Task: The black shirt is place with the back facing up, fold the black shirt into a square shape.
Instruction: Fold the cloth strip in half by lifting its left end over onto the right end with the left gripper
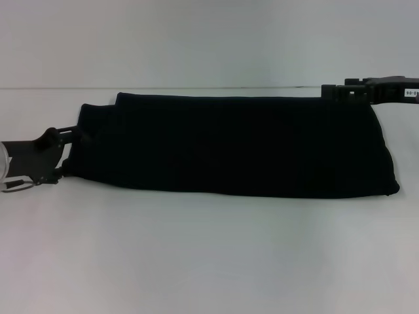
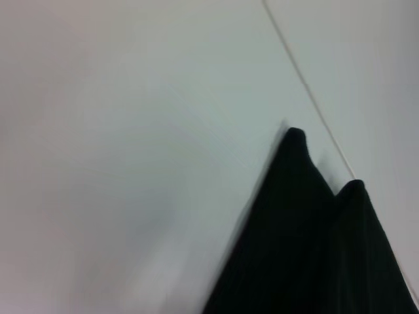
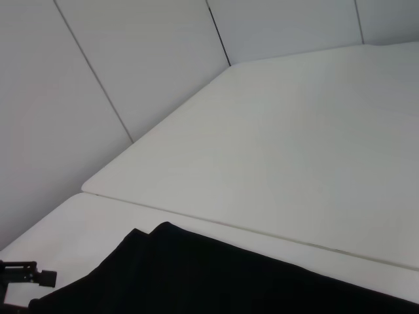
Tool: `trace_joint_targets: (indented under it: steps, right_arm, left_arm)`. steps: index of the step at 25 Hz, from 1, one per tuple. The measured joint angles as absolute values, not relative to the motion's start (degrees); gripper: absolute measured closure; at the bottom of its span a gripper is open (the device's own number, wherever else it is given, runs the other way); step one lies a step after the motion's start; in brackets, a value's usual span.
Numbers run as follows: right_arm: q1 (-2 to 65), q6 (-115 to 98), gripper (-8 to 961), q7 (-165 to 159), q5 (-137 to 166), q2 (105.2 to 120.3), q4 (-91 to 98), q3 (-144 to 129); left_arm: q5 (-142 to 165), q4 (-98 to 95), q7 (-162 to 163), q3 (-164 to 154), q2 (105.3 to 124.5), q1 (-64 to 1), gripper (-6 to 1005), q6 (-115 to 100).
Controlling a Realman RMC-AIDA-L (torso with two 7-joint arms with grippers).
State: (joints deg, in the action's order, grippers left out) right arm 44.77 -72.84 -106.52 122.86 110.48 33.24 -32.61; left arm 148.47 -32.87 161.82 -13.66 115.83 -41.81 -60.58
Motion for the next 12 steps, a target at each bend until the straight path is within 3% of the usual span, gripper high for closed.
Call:
trace_joint_targets:
  steps: [12]
  right_arm:
    - [44.8,-72.4,113,-106.6,122.9,110.47,33.3,-32.6]
  left_arm:
    - [148.4,-32.8,158.8,-13.9,116.02,-41.3,140,-61.8]
